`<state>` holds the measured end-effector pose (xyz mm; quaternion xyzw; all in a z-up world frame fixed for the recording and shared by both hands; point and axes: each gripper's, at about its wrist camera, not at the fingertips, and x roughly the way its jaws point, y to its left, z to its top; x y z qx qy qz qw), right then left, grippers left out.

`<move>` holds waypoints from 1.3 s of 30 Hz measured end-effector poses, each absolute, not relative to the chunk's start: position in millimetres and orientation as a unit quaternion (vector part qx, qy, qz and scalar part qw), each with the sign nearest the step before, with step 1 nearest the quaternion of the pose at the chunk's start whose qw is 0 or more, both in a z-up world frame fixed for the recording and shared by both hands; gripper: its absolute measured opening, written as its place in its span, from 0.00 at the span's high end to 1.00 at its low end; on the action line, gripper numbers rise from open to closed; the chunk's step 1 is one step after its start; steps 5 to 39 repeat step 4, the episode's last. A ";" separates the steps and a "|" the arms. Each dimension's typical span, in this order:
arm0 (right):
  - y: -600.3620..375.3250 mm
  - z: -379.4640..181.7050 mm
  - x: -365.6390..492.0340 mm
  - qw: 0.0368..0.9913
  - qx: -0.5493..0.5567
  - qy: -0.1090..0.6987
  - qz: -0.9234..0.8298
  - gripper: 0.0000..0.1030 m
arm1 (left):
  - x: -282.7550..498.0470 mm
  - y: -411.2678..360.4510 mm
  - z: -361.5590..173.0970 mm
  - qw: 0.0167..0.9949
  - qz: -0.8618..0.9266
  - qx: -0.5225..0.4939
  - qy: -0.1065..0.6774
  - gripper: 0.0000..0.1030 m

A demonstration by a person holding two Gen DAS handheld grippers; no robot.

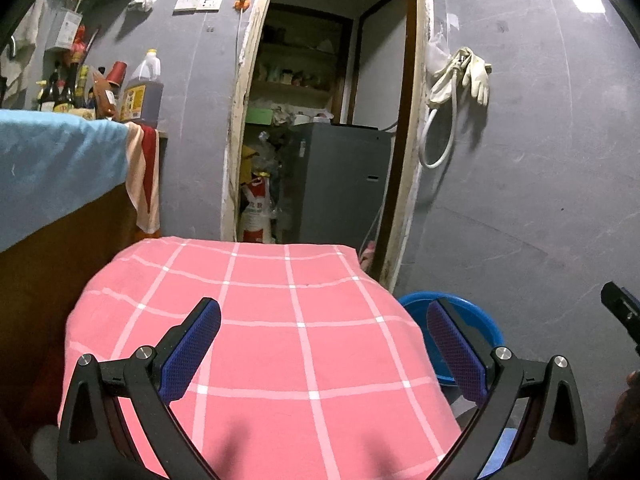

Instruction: Collect trash

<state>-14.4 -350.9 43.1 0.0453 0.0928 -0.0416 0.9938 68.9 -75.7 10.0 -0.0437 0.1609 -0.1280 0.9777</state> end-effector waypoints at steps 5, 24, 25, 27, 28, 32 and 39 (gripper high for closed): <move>-350.3 43.3 -14.5 0.994 0.046 0.093 -0.042 0.00 | 69.1 -75.1 8.8 0.978 -0.129 -0.041 0.160 0.02; -350.3 43.3 -14.5 0.994 0.046 0.093 -0.042 0.00 | 69.1 -75.1 8.8 0.978 -0.129 -0.041 0.160 0.02; -350.3 43.3 -14.5 0.994 0.046 0.093 -0.042 0.00 | 69.1 -75.1 8.8 0.978 -0.129 -0.041 0.160 0.02; -350.3 43.3 -14.5 0.994 0.046 0.093 -0.042 0.00 | 69.1 -75.1 8.8 0.978 -0.129 -0.041 0.160 0.02; -350.3 43.3 -14.5 0.994 0.046 0.093 -0.042 0.00 | 69.1 -75.1 8.8 0.978 -0.129 -0.041 0.160 0.02; -350.3 43.3 -14.5 0.994 0.046 0.093 -0.042 0.00 | 69.1 -75.1 8.8 0.978 -0.129 -0.041 0.160 0.02; -350.3 43.3 -14.5 0.994 0.046 0.093 -0.042 0.00 | 69.1 -75.1 8.8 0.978 -0.129 -0.041 0.160 0.02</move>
